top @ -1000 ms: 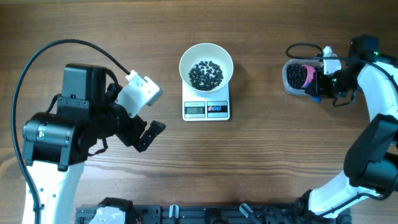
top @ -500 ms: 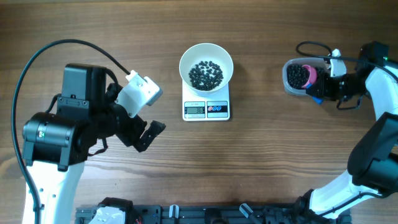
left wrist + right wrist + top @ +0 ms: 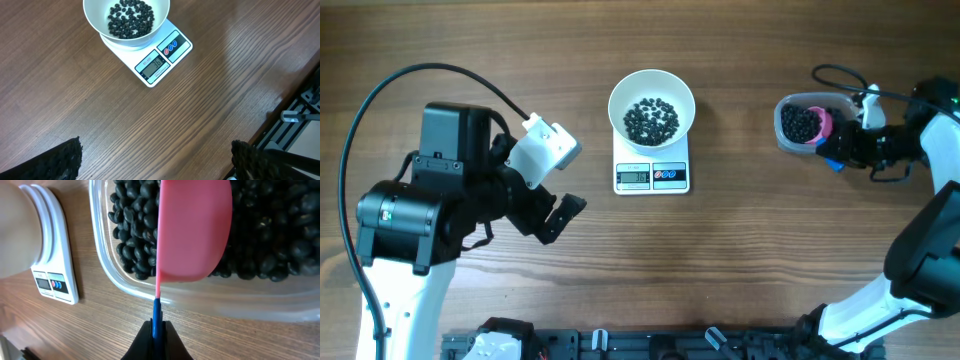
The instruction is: Scoop item into bowl and weigh 150g on scale
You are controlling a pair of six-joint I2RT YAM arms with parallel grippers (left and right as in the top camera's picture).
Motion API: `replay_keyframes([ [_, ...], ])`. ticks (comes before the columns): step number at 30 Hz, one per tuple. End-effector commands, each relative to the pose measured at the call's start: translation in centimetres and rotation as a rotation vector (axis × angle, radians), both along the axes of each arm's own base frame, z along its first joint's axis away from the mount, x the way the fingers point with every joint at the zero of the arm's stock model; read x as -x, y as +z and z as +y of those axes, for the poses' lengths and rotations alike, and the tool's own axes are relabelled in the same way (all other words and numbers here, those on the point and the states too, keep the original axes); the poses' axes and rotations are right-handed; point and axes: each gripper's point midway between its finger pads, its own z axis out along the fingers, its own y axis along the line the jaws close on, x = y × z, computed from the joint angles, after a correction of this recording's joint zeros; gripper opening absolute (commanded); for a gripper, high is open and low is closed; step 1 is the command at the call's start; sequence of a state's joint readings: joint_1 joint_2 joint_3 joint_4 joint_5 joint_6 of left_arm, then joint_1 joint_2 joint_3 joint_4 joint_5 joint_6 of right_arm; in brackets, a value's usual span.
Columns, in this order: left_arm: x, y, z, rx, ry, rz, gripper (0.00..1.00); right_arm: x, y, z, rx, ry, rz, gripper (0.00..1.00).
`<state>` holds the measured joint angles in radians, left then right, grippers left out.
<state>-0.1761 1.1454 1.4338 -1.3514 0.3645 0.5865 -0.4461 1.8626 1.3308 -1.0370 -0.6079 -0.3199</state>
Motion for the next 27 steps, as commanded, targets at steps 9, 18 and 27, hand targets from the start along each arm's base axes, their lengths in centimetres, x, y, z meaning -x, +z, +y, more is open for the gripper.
replay_keyframes([
  [9,-0.1,0.7,0.0,0.009,-0.008,-0.023,1.0,0.6,0.0,-1.0,-0.098,-0.06,-0.009,0.04],
  [18,-0.1,0.7,0.0,0.009,-0.008,-0.023,1.0,0.6,0.9,-2.4,-0.165,-0.127,-0.043,0.04],
  [27,-0.1,0.7,0.0,0.009,-0.008,-0.023,1.0,0.5,2.0,-2.7,-0.249,-0.169,-0.082,0.04],
])
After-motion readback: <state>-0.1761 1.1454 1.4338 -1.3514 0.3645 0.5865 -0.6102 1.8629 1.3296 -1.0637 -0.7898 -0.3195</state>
